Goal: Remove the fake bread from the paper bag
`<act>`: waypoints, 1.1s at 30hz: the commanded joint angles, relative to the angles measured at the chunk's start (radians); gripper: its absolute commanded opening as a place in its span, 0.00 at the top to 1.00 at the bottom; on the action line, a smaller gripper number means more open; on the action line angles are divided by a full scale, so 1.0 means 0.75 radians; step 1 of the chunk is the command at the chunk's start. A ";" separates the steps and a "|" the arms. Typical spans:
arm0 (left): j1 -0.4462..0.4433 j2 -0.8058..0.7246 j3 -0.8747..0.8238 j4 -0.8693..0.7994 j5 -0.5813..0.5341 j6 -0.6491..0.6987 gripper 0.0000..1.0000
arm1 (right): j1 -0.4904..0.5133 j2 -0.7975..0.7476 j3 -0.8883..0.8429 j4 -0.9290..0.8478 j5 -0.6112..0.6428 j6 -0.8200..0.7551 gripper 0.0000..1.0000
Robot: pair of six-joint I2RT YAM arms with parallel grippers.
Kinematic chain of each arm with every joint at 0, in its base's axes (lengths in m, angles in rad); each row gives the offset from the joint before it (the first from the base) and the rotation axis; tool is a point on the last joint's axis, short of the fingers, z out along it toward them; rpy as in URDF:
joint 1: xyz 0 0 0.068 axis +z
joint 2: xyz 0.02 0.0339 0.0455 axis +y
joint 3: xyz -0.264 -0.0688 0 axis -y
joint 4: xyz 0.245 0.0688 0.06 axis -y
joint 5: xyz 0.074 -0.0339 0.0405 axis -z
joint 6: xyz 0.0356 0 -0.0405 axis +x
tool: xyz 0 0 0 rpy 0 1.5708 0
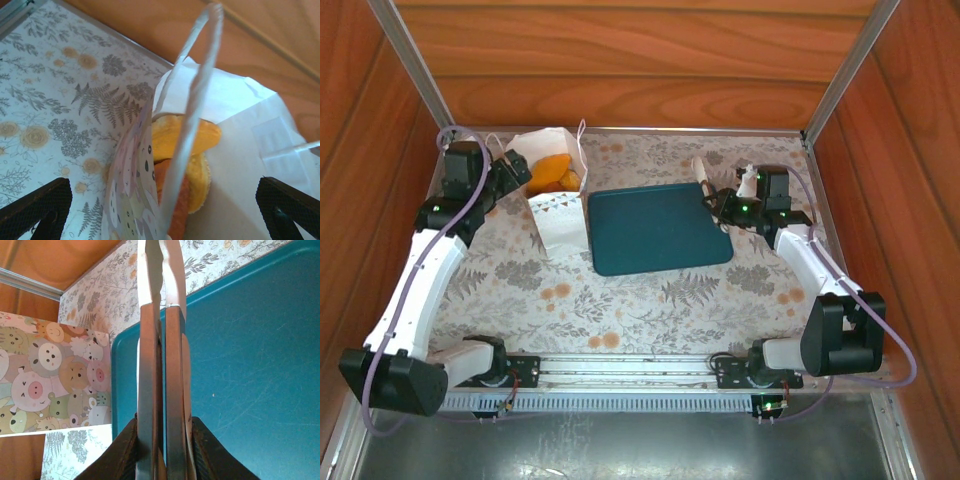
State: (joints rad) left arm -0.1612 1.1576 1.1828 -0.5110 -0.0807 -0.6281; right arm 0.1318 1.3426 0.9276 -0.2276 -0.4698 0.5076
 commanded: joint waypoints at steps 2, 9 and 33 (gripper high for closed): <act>-0.004 0.036 0.044 -0.055 -0.069 0.005 0.09 | 0.016 -0.010 0.048 0.018 -0.025 -0.006 0.73; -0.003 0.152 0.175 -0.170 -0.072 0.057 0.25 | 0.020 -0.038 0.017 0.019 0.006 -0.004 0.74; 0.027 0.479 0.464 -0.453 0.003 0.183 0.66 | 0.022 -0.076 0.013 0.020 0.040 -0.016 0.74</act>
State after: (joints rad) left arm -0.1440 1.5082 1.4990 -0.8101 -0.0772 -0.5034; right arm 0.1383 1.3087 0.9325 -0.2314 -0.4362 0.5076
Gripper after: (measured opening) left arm 0.352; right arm 0.264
